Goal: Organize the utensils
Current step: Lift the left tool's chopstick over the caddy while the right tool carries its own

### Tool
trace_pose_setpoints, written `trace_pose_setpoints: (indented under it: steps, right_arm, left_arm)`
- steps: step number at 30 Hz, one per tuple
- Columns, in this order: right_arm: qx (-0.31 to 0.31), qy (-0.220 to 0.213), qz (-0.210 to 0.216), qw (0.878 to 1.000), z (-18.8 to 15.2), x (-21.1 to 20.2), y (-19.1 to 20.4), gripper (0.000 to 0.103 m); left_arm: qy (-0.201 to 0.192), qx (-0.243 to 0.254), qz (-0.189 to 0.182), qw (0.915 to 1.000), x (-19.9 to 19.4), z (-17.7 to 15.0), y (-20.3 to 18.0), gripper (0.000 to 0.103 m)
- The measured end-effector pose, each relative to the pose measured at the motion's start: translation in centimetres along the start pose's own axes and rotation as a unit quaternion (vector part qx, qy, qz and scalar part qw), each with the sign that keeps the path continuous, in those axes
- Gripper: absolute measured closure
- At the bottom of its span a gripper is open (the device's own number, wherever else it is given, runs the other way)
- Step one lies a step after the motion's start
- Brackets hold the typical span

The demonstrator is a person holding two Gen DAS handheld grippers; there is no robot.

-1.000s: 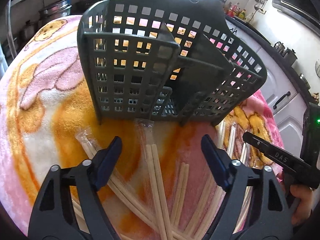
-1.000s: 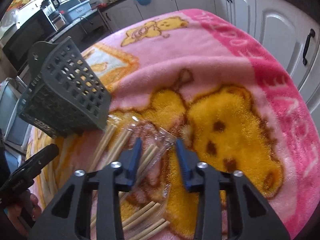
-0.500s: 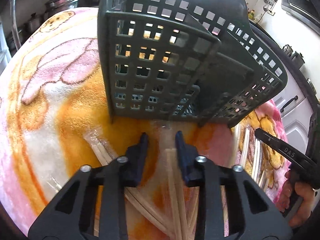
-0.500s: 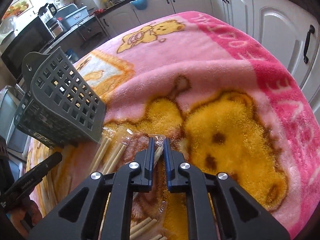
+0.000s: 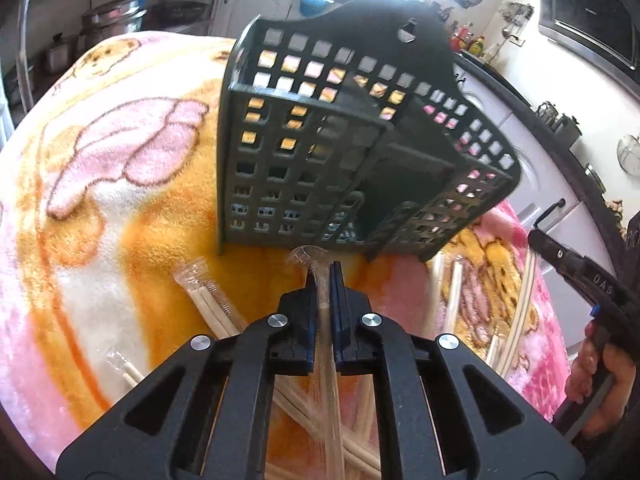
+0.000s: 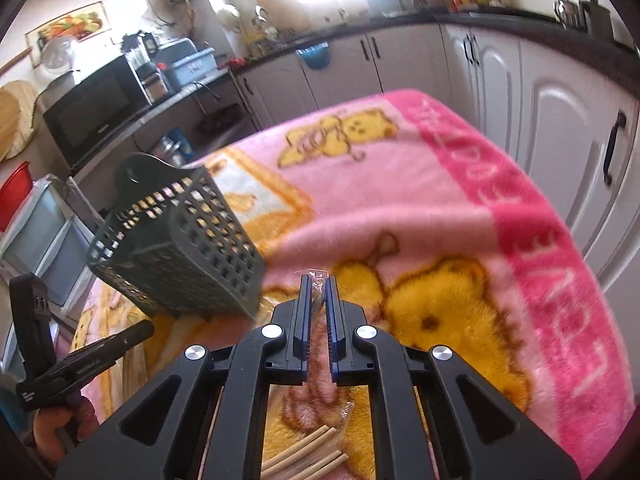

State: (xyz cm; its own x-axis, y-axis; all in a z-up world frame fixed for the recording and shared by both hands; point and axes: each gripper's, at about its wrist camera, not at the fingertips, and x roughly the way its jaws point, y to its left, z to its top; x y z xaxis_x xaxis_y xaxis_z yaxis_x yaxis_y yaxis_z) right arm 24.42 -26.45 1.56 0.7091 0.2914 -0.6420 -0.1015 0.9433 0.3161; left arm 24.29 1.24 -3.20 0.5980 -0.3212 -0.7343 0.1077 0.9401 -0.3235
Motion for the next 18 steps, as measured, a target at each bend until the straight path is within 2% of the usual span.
trace_pose_setpoints:
  steps: [10, 18]
  right_arm:
    - [-0.035, -0.03, 0.024, 0.999, 1.0, -3.1, 1.9, 0.097]
    - [-0.067, -0.058, 0.044, 0.995, 1.8, -5.7, 4.4, 0.098]
  left_arm:
    - [-0.042, 0.033, -0.026, 0.9982, -4.1, 1.6, -2.5, 0.1]
    - [-0.084, 0.053, -0.032, 0.9945, -6.8, 2.6, -4.4, 0.1]
